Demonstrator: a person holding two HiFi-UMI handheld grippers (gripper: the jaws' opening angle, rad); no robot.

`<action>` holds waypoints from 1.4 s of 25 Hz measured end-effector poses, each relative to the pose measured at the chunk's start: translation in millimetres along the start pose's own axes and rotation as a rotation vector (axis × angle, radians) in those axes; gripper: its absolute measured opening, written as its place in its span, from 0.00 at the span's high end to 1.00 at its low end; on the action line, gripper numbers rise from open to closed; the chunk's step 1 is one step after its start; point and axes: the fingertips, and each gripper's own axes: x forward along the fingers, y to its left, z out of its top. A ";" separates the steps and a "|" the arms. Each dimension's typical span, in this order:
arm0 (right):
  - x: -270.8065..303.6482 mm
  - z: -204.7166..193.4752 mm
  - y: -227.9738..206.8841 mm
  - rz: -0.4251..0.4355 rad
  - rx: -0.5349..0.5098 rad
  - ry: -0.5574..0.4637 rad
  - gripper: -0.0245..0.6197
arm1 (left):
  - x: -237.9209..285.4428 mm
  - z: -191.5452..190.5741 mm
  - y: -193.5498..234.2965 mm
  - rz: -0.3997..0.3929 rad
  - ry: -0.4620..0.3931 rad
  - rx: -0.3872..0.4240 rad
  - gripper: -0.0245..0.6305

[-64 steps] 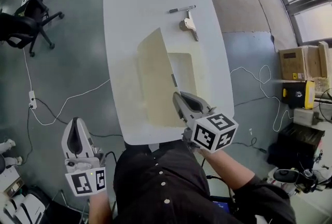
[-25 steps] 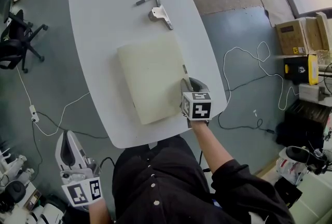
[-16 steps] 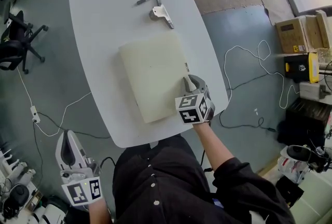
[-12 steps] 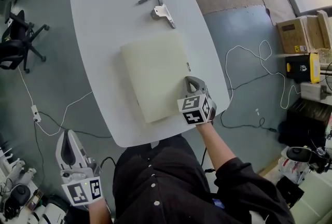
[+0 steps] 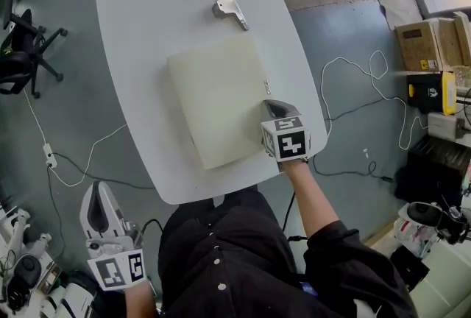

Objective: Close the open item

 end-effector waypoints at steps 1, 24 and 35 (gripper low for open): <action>0.4 -0.2 -0.6 0.007 0.006 0.000 0.92 | 0.0 -0.3 -0.3 0.001 0.001 0.001 0.94; -34.4 27.2 0.9 0.026 -0.089 -0.184 0.92 | -4.8 19.8 -4.3 -0.010 -0.095 -0.006 0.94; -104.2 77.6 13.8 0.088 -0.042 -0.453 0.92 | -3.9 46.3 -11.4 -0.038 -0.178 -0.007 0.94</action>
